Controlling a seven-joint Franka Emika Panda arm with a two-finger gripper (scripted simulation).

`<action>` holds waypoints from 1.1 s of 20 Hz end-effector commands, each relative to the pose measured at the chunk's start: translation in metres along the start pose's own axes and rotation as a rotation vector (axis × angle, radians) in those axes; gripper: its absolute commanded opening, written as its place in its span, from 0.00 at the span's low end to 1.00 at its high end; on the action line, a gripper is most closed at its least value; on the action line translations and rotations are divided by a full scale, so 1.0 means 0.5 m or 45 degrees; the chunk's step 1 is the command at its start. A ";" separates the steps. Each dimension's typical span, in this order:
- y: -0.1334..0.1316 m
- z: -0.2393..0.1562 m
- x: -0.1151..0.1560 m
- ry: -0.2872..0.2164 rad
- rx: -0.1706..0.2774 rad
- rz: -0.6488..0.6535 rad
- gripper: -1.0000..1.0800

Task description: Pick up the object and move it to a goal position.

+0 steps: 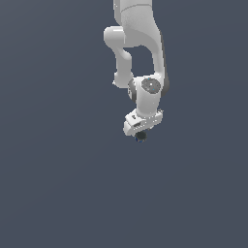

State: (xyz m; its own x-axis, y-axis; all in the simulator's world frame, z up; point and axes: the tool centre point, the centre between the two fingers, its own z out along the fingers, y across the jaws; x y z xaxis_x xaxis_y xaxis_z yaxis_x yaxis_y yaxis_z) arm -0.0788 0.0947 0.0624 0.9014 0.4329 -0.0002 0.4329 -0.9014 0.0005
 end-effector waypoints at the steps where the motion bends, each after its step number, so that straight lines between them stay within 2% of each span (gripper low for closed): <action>1: 0.000 0.010 -0.001 -0.001 0.000 -0.001 0.96; 9: -0.003 0.079 -0.003 0.000 0.001 -0.005 0.96; 15: -0.003 0.097 -0.002 0.000 0.000 -0.006 0.96; 16: -0.003 0.097 -0.002 0.000 0.000 -0.006 0.00; 22: -0.003 0.097 -0.002 0.000 0.000 -0.006 0.00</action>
State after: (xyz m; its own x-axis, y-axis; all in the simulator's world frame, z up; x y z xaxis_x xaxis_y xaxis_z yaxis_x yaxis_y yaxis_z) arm -0.0802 0.0951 0.0146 0.8994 0.4372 0.0005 0.4372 -0.8994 0.0008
